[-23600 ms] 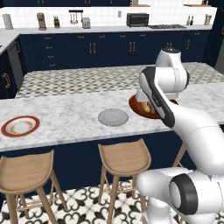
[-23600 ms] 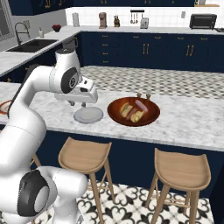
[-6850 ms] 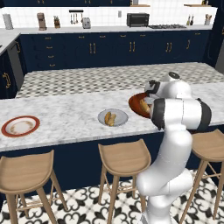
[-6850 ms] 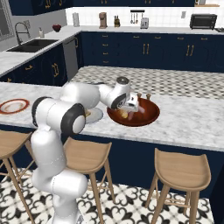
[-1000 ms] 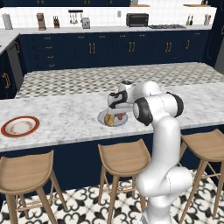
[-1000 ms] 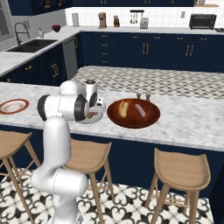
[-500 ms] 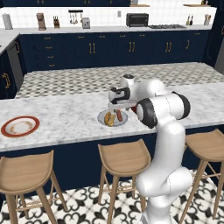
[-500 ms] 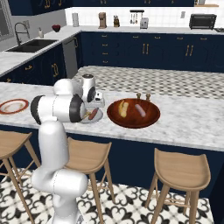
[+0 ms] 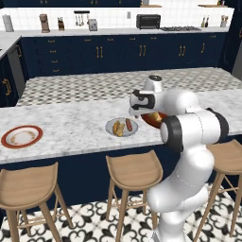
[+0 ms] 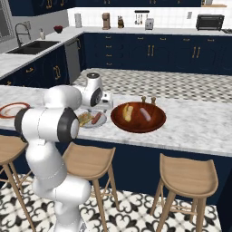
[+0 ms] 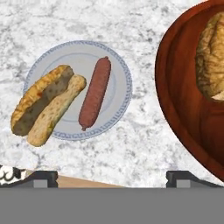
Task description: Place one bun and one sausage from the bowl on each plate.
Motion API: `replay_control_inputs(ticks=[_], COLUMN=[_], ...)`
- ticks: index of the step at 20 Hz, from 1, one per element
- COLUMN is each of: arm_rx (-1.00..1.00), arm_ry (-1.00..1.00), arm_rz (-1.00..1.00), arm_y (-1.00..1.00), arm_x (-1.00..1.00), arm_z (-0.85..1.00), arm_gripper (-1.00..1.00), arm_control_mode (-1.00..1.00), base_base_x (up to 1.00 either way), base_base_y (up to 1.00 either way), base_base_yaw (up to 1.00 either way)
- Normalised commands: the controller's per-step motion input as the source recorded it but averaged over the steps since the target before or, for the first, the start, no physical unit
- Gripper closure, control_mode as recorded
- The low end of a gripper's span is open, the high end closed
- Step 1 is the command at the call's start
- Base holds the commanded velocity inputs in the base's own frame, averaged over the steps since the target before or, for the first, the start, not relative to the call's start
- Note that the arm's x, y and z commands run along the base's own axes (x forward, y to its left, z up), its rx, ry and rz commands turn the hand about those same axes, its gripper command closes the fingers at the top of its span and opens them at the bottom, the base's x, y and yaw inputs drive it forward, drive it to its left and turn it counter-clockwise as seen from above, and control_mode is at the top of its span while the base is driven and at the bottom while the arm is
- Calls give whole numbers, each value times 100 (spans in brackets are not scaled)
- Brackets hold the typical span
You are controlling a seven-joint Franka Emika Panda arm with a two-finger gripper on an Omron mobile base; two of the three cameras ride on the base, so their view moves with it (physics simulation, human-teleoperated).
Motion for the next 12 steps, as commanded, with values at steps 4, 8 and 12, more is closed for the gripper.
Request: replay_control_inputs(ticks=[4, 8, 12], arm_rx=[0, 0, 0], arm_ry=[-4, -4, -2], arm_rz=[0, 0, 0], arm_y=[-62, -44, -29], arm_x=[-16, 14, 25], arm_z=[17, 14, 0], arm_gripper=[-100, -100, -100], arm_control_mode=[-100, -100, -100], base_base_x=[0, 0, 0], base_base_y=[0, 0, 0], base_base_yaw=[0, 0, 0])
